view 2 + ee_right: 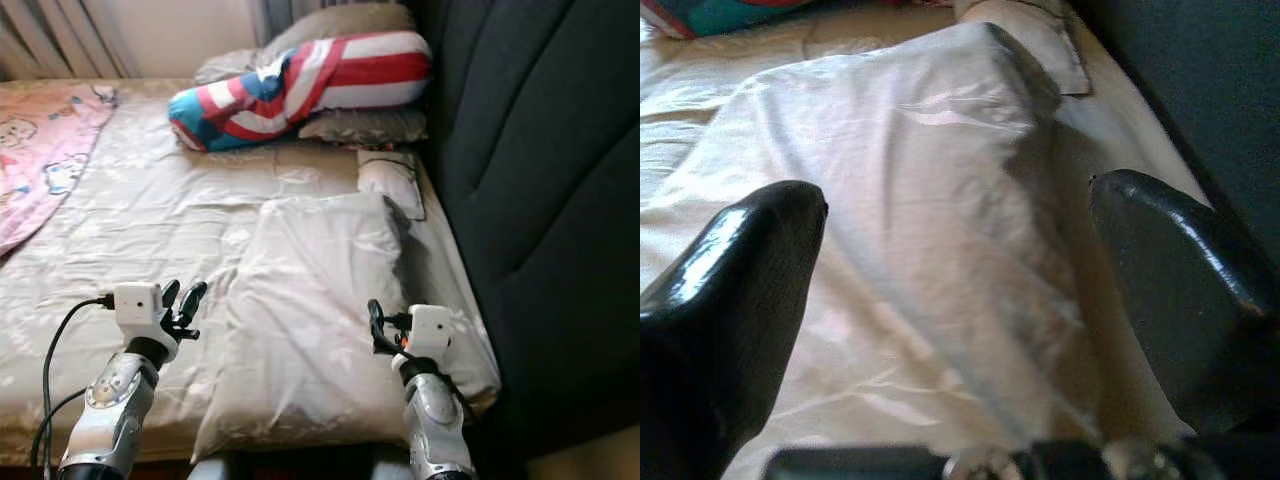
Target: Clean up the room
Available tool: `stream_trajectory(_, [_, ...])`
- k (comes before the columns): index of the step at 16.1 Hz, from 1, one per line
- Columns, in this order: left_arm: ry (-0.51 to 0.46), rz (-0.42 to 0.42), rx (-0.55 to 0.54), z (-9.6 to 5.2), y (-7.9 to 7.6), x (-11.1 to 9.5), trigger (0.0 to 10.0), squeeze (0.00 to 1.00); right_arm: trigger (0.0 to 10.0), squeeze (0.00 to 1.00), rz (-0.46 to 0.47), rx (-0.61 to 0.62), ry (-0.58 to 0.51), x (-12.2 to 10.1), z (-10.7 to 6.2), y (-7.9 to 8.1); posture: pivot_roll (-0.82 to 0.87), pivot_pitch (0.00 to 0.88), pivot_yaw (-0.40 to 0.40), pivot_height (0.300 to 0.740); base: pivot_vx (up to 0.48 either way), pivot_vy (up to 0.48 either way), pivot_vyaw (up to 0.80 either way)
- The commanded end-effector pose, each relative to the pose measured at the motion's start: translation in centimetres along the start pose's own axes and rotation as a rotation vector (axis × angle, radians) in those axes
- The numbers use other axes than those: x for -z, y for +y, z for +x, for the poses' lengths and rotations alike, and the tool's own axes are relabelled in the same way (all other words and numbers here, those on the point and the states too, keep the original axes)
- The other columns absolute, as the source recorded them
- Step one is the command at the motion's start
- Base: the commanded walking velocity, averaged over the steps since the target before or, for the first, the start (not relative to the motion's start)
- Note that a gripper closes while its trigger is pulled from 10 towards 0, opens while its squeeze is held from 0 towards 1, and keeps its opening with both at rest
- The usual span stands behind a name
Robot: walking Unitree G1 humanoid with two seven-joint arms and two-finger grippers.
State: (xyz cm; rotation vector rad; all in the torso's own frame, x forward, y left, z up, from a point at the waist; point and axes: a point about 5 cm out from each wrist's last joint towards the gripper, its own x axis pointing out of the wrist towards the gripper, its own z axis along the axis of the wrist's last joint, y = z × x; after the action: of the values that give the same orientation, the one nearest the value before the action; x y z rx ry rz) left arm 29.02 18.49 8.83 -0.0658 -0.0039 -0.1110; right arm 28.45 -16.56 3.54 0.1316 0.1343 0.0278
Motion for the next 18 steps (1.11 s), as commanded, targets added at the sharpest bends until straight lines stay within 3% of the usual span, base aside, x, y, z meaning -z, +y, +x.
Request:
stream_trajectory(1, [0.006, -0.003, -0.002, 0.03, 0.00, 0.07, 10.0, 0.00, 10.0, 0.00, 0.005, 0.017, 0.023, 0.32, -0.08, -0.47, -0.06, 0.103, 0.011, 0.655, 0.000, 0.000, 0.00])
stream_trajectory(14, [0.012, -0.020, 0.012, 0.10, -0.26, 0.25, 10.0, 0.00, 10.0, 0.00, 0.009, 0.012, 0.038, 0.46, 0.04, -0.43, -0.06, 0.100, 0.009, 0.655, 0.000, 0.000, 0.00])
stream_trajectory(18, [0.009, -0.023, 0.014, 0.26, -0.16, 0.07, 10.0, 0.00, 10.0, 0.00, 0.010, 0.011, 0.040, 0.34, 0.17, -0.44, -0.06, 0.128, 0.014, 0.655, 0.279, 0.000, 0.00])
